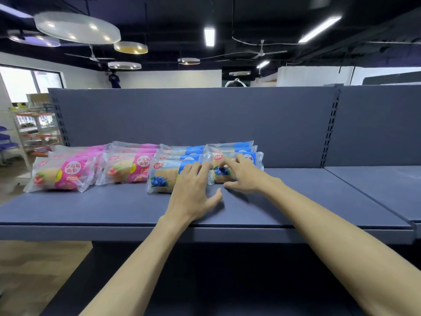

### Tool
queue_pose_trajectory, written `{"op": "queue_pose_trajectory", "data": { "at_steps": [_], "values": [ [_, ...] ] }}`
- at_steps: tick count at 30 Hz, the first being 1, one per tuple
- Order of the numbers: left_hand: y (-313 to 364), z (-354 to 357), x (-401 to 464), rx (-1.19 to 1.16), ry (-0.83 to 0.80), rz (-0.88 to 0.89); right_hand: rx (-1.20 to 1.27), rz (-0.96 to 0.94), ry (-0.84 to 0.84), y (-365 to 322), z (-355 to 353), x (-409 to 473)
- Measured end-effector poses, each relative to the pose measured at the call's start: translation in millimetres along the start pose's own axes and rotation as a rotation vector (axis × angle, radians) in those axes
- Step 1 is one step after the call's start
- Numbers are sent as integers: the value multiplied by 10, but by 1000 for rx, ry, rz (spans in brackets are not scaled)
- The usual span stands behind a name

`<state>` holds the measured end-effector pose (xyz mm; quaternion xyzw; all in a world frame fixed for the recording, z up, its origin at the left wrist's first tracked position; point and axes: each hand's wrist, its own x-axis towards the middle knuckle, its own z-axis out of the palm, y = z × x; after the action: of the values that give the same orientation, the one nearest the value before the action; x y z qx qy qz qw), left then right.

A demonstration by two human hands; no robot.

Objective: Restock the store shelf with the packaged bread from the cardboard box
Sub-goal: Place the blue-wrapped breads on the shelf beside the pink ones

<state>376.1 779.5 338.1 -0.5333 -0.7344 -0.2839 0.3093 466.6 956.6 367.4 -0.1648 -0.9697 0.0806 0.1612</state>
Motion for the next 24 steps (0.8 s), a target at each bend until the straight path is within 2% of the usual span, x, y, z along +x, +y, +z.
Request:
{"op": "queue_pose_trajectory", "data": {
  "at_steps": [12,18,24],
  "values": [
    [109,-150,-51,11,-3,-69,-62,32,0,-177,-239,-669],
    [65,-381,-220,147,-94,167,-57,45,-11,-259,-370,-880],
    [-194,-782,-475,204,-129,186,0,19,20,-593,-352,-808]
  ]
}}
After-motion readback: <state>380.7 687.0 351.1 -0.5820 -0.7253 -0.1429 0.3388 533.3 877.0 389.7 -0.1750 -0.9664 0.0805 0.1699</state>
